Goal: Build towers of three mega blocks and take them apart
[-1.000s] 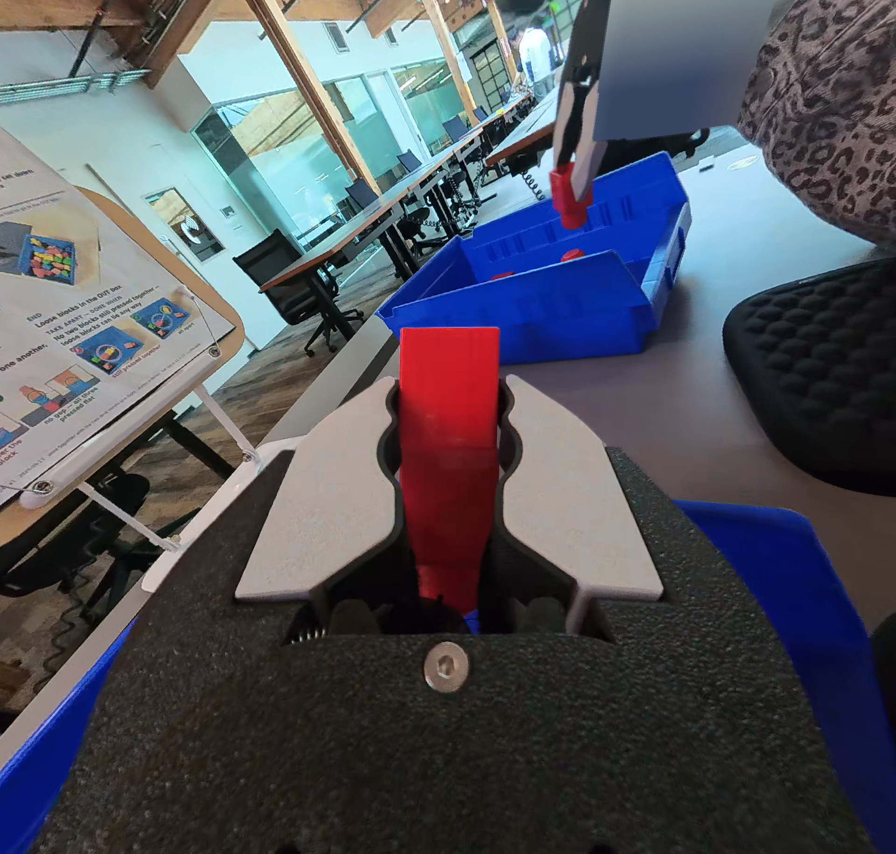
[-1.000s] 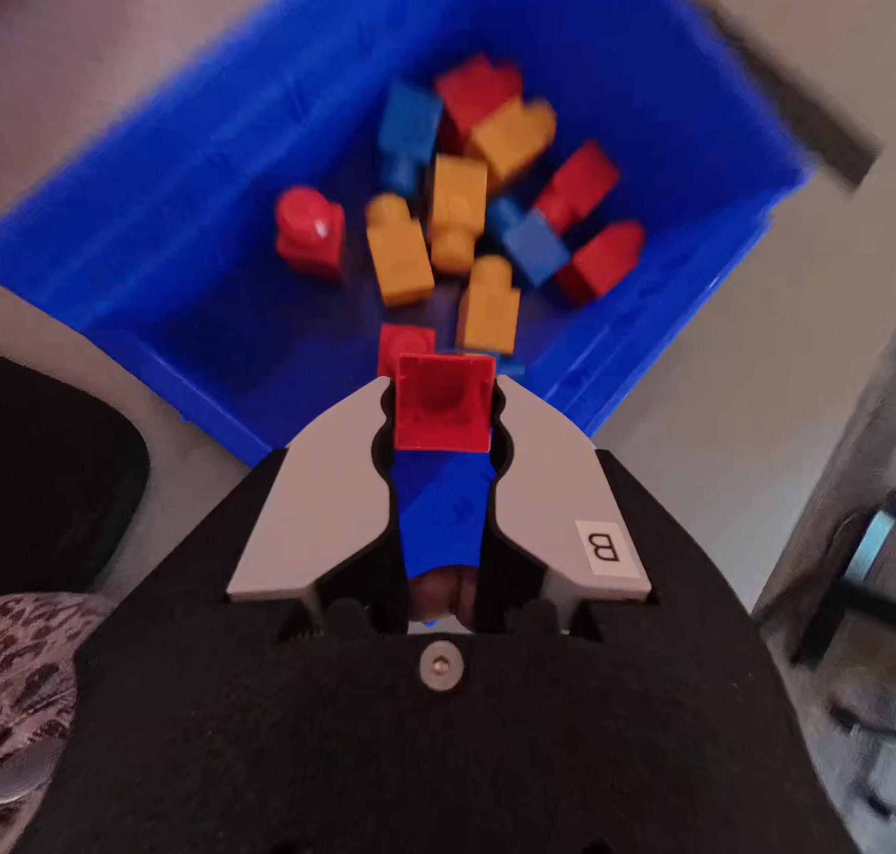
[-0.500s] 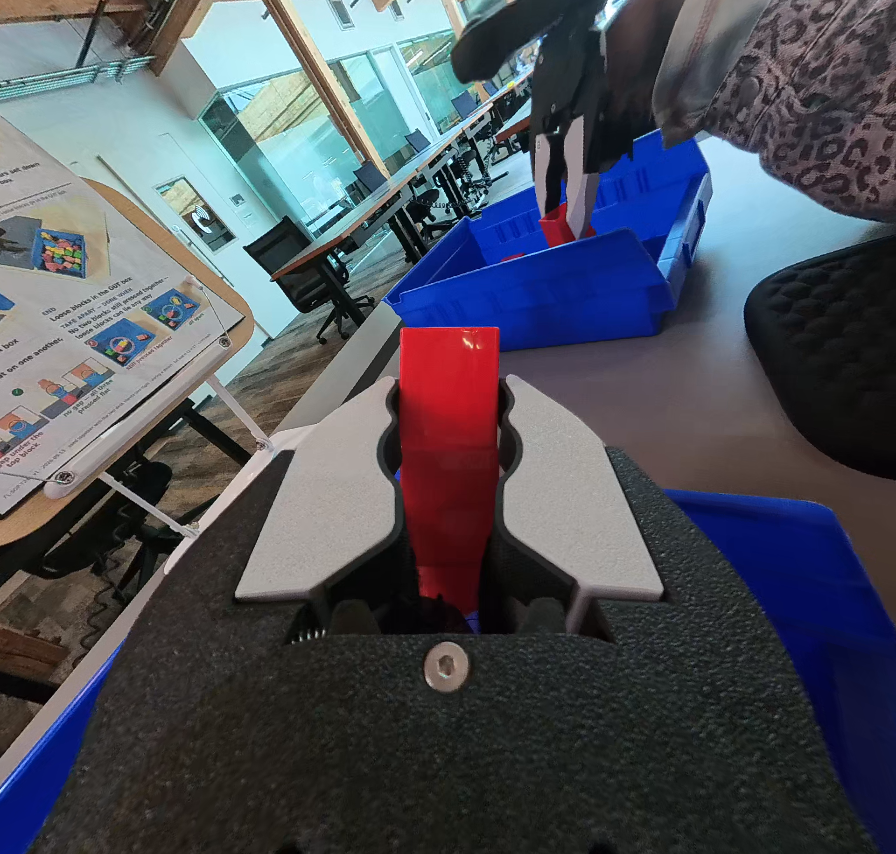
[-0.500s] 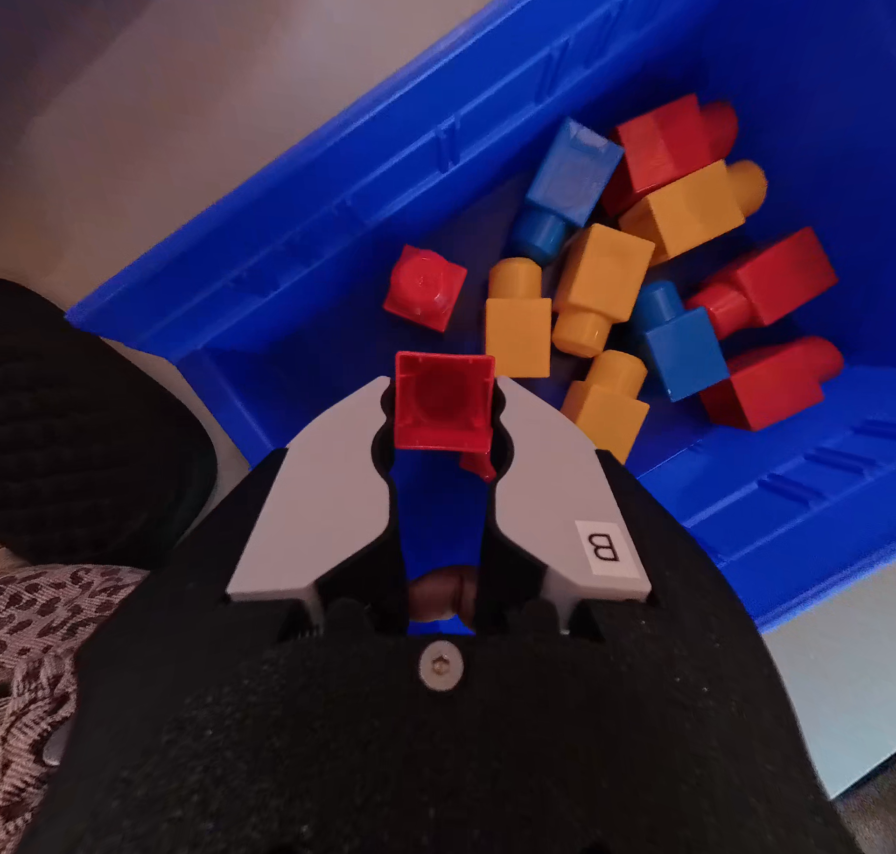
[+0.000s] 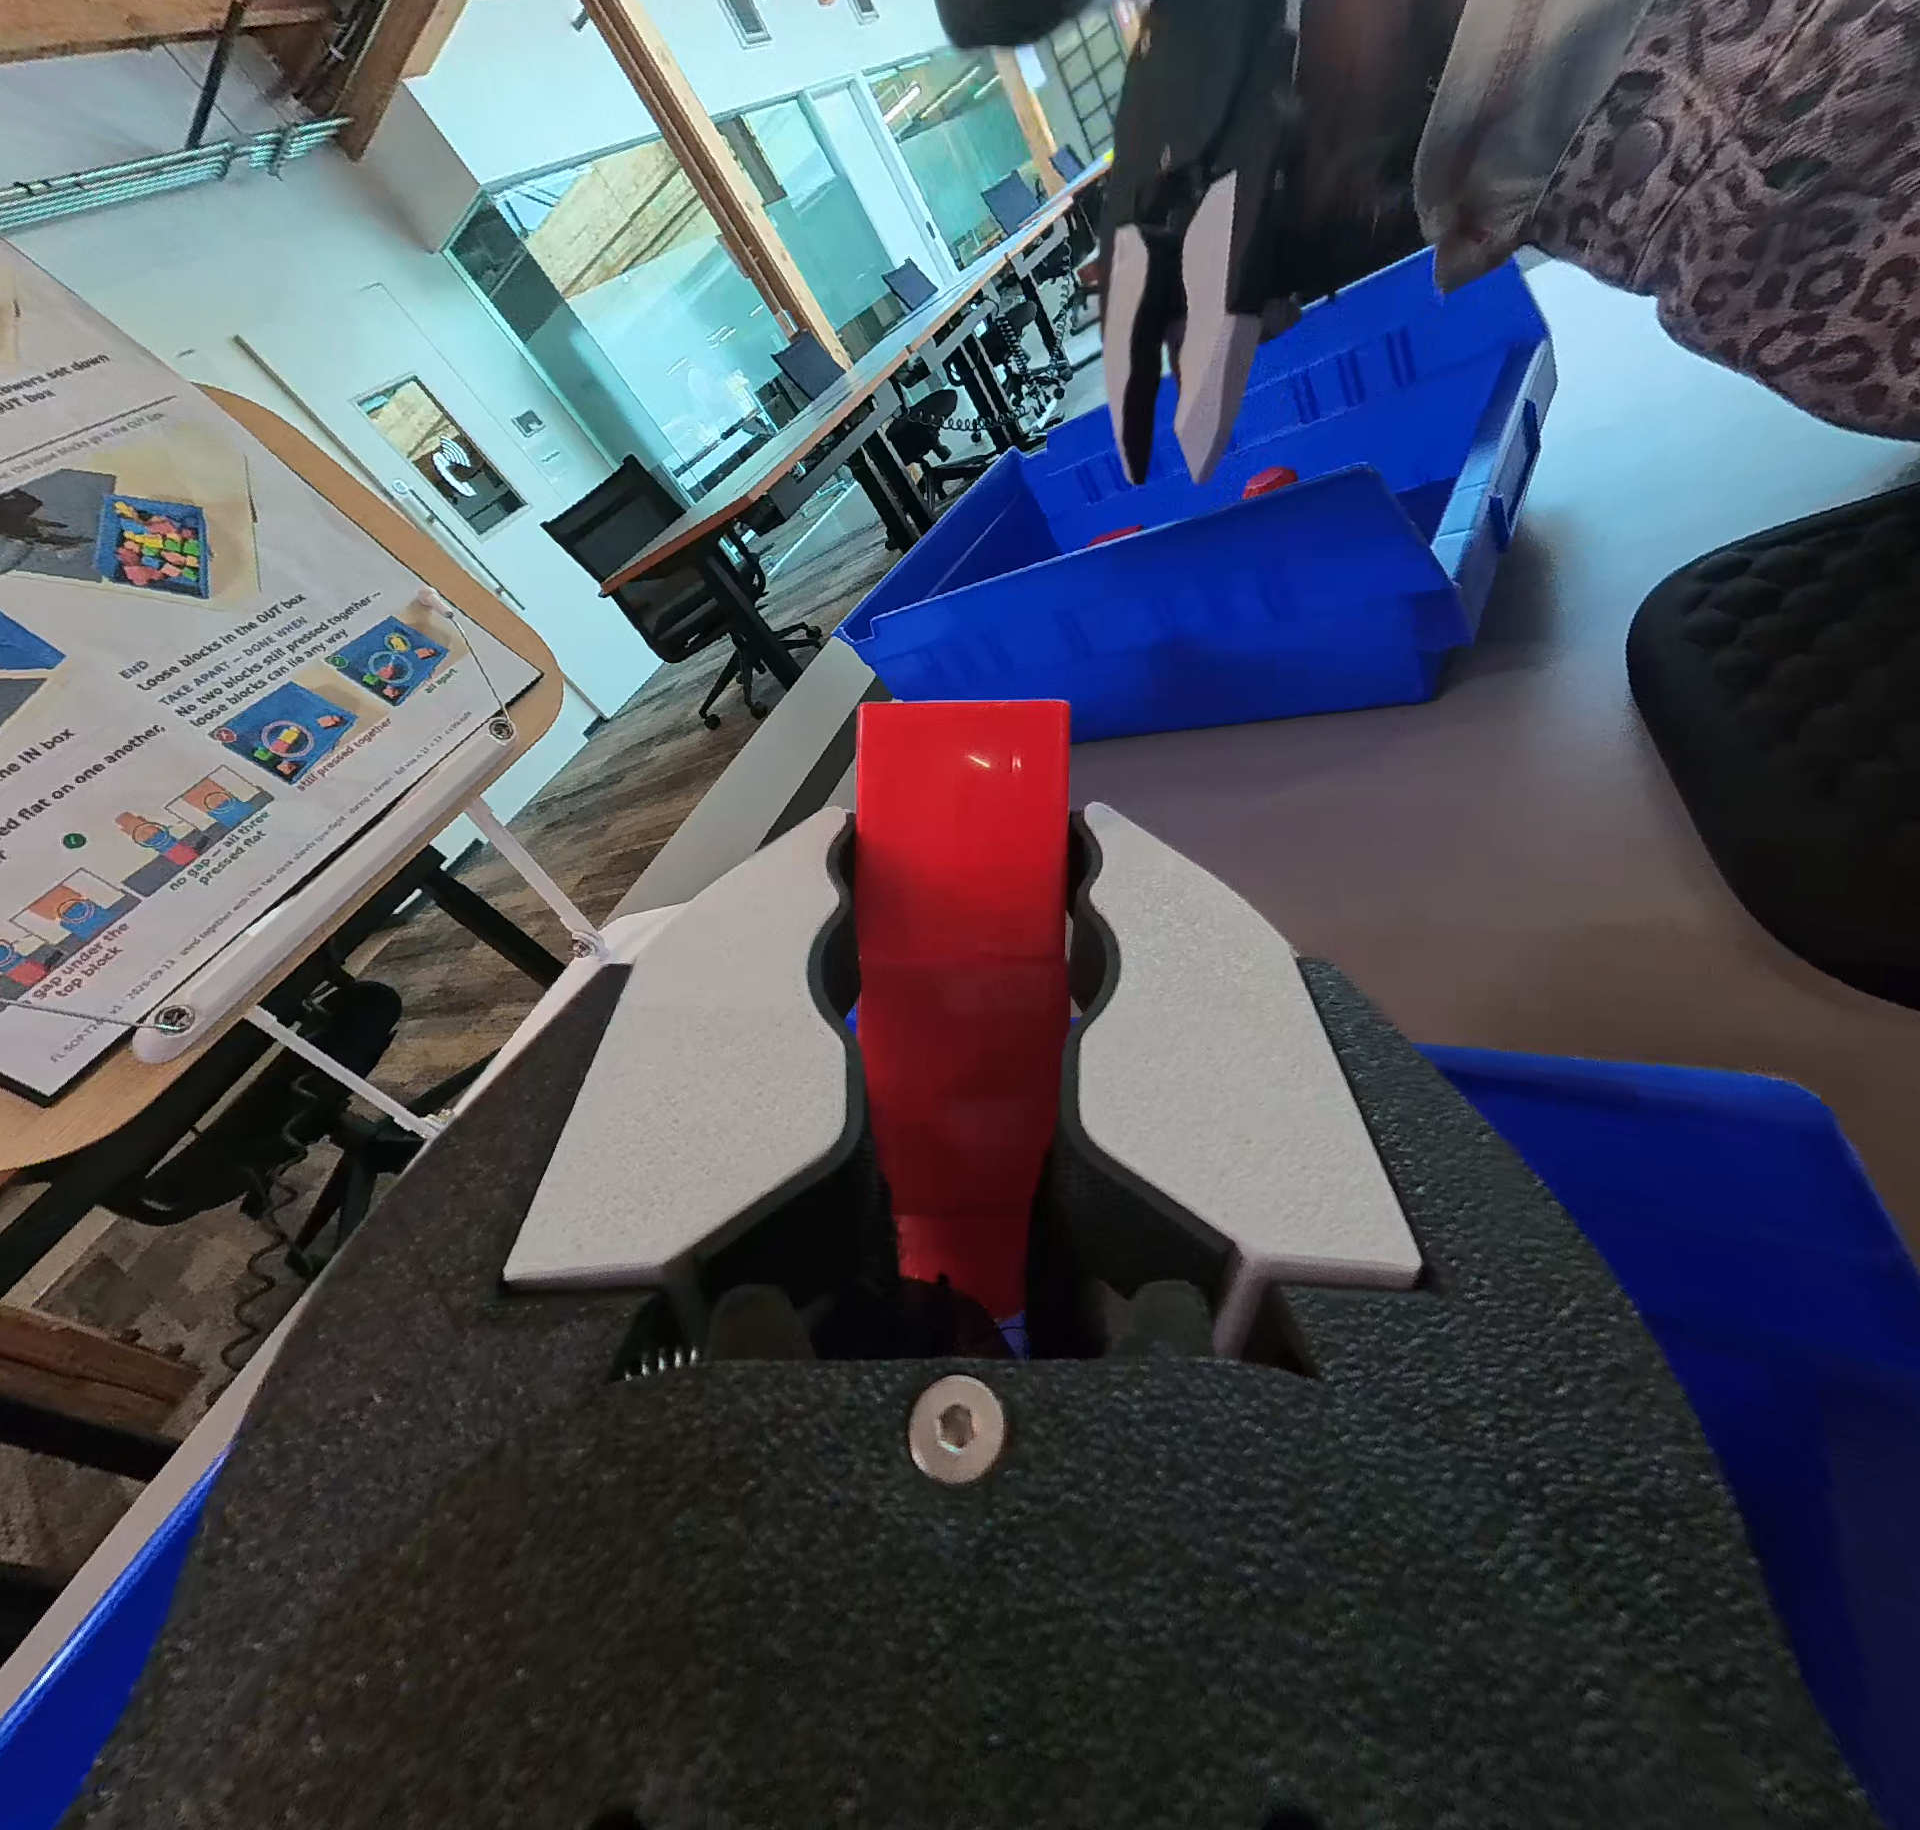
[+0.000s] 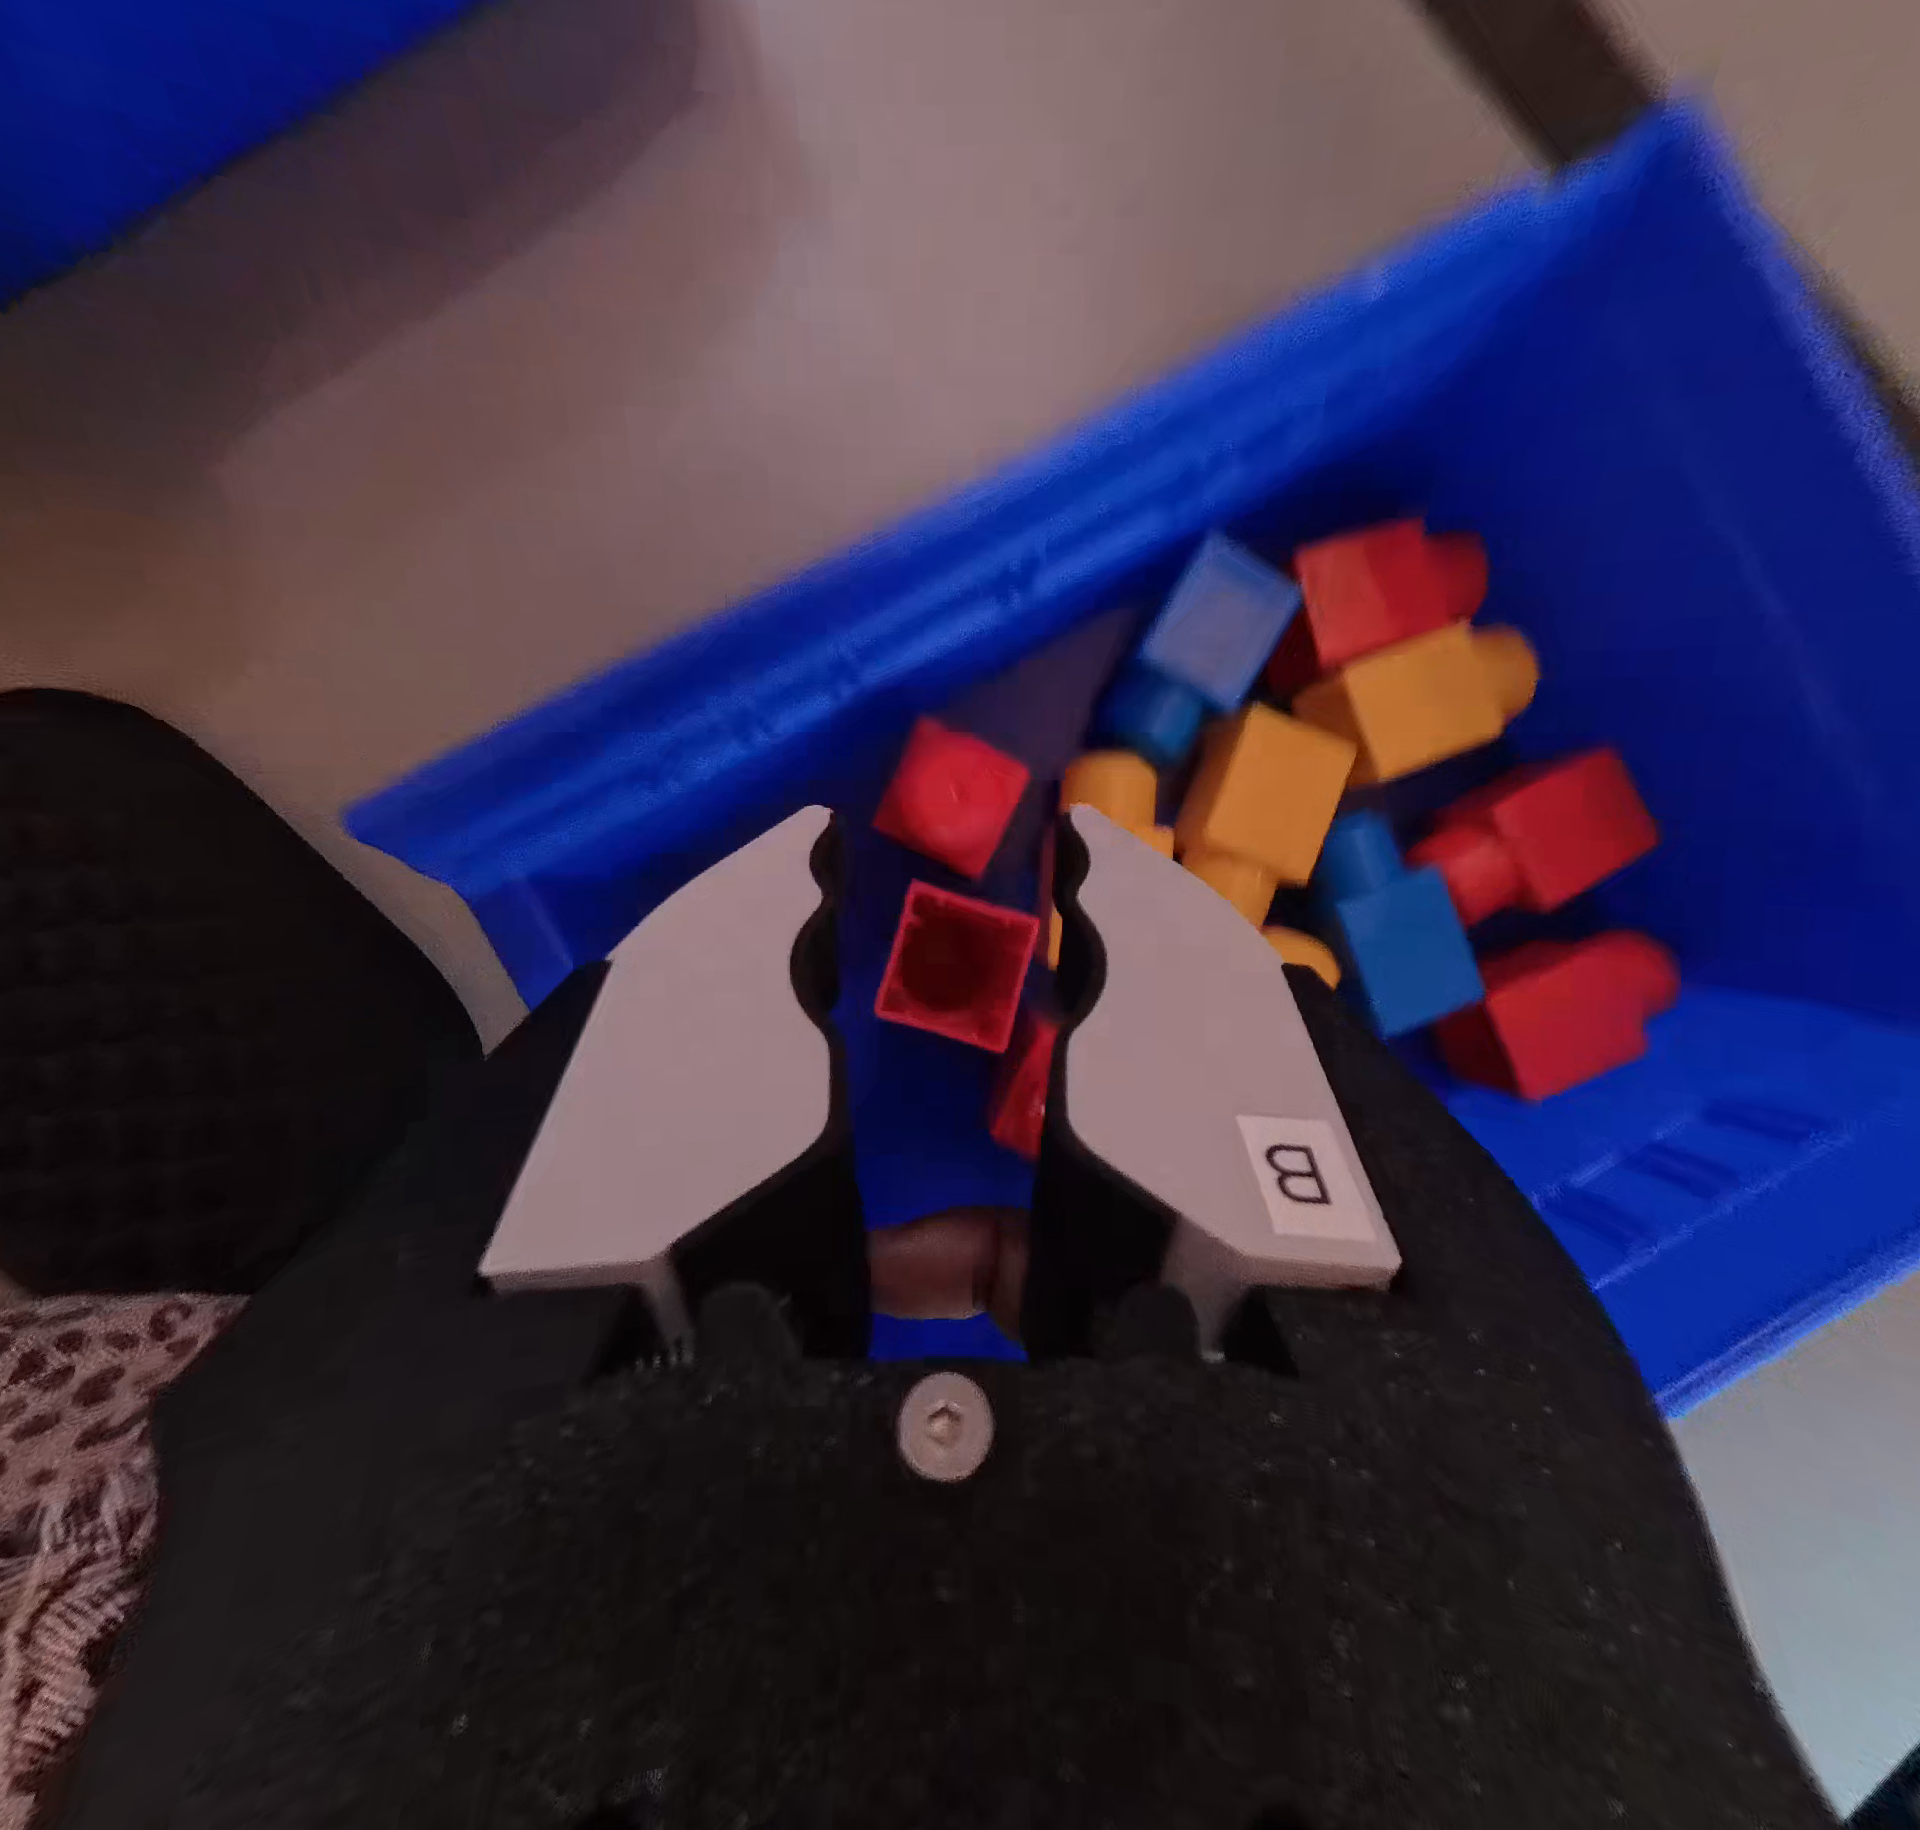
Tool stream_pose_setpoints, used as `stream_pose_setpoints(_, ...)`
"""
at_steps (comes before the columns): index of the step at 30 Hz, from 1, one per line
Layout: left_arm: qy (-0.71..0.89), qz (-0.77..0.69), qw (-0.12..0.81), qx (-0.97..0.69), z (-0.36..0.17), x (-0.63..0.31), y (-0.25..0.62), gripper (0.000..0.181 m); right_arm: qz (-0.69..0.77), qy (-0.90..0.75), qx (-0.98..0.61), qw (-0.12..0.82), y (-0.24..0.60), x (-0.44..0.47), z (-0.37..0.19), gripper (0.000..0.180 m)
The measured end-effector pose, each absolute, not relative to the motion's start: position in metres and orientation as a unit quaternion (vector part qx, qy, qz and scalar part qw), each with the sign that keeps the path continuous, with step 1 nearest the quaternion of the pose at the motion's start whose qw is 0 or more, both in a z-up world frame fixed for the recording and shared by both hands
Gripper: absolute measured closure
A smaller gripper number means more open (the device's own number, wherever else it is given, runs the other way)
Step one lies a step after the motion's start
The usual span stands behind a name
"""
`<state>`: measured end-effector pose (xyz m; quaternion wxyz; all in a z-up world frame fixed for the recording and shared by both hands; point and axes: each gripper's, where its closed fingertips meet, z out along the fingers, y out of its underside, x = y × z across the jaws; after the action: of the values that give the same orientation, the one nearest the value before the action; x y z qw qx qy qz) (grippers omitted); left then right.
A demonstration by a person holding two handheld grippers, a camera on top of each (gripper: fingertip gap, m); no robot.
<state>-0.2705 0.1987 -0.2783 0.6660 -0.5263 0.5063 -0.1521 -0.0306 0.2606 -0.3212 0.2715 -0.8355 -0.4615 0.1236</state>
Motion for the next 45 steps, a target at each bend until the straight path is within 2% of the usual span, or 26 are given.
stream_pose_setpoints(4, 0.505, -0.141, 0.671, -0.524, -0.278, -0.270, 0.200, 0.143, 0.162, -0.548, -0.726, 0.381, 0.244, -0.100, -0.266, 0.128)
stream_pose_setpoints(9, 0.493, -0.112, 0.700, -0.505, -0.268, -0.272, 0.201, 0.143, 0.219, -0.641, -0.605, 0.419, 0.201, -0.206, -0.238, 0.121)
stream_pose_setpoints(15, 0.449, 0.076, 0.771, -0.446, -0.240, -0.289, 0.212, 0.144, 0.336, -0.518, -0.653, 0.438, 0.208, -0.288, -0.226, 0.116)
stream_pose_setpoints(17, 0.445, 0.095, 0.776, -0.437, -0.238, -0.289, 0.212, 0.144, 0.356, -0.497, -0.665, 0.429, 0.210, -0.296, -0.231, 0.126)
stream_pose_setpoints(19, 0.454, 0.106, 0.764, -0.446, -0.244, -0.288, 0.216, 0.144, 0.350, -0.513, -0.662, 0.419, 0.208, -0.298, -0.239, 0.143)
stream_pose_setpoints(20, 0.457, 0.111, 0.762, -0.445, -0.245, -0.288, 0.217, 0.144, 0.340, -0.518, -0.659, 0.427, 0.209, -0.298, -0.240, 0.145)
stream_pose_setpoints(37, 0.470, 0.139, 0.740, -0.461, -0.250, -0.284, 0.220, 0.144, 0.299, -0.544, -0.660, 0.423, 0.207, -0.248, -0.220, 0.146)
stream_pose_setpoints(39, 0.461, 0.174, 0.723, -0.484, -0.257, -0.302, 0.231, 0.144, 0.264, -0.514, -0.671, 0.465, 0.220, -0.220, -0.202, 0.146)
stream_pose_setpoints(42, 0.414, 0.124, 0.758, -0.488, -0.242, -0.309, 0.228, 0.144, 0.212, -0.499, -0.683, 0.490, 0.224, -0.161, -0.189, 0.146)
stream_pose_setpoints(45, 0.403, 0.099, 0.771, -0.483, -0.235, -0.304, 0.224, 0.145, 0.144, -0.534, -0.735, 0.394, 0.210, -0.098, -0.233, 0.146)
